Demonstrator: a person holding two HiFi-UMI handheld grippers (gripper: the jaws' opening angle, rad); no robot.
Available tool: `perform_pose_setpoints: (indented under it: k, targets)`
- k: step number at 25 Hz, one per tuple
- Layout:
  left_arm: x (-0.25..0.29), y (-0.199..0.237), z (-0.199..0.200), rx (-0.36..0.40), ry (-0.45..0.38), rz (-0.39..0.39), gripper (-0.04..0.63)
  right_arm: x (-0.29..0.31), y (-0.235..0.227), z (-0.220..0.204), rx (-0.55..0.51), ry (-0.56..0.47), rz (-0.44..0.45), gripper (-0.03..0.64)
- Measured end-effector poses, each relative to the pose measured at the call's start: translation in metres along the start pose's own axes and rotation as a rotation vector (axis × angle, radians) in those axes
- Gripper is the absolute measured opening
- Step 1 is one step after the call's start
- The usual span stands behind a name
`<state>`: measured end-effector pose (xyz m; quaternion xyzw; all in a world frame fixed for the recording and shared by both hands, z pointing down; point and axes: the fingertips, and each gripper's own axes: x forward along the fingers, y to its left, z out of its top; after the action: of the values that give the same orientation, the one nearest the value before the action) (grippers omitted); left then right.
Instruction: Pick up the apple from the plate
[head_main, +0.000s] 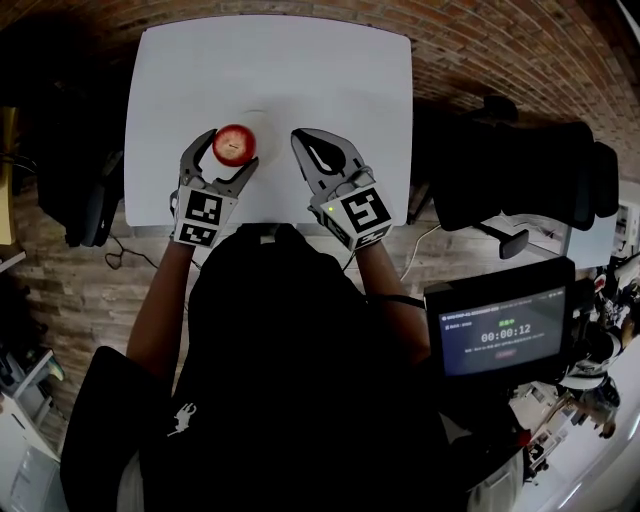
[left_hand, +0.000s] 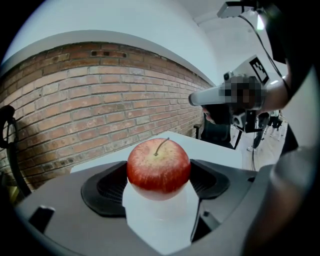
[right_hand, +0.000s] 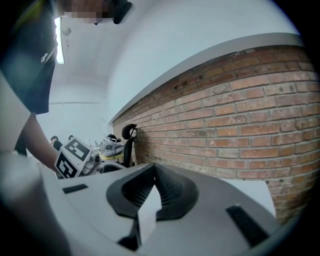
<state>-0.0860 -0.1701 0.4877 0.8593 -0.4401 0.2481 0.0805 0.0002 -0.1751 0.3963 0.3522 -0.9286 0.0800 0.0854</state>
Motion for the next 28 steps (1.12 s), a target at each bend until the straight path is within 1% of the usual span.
perform_pose_setpoints:
  k: [4, 18, 28]
  targets:
    - [-0.009, 0.005, 0.007, -0.002, -0.017, 0.007, 0.383, 0.004, 0.001, 0.005, -0.012, -0.013, 0.004, 0.005]
    - [-0.034, 0.008, 0.044, 0.031, -0.099, 0.016, 0.383, 0.008, 0.0, 0.018, -0.046, -0.038, 0.007, 0.005]
    - [-0.041, 0.011, 0.056, 0.042, -0.132, 0.013, 0.383, 0.009, -0.002, 0.028, -0.067, -0.053, 0.003, 0.005]
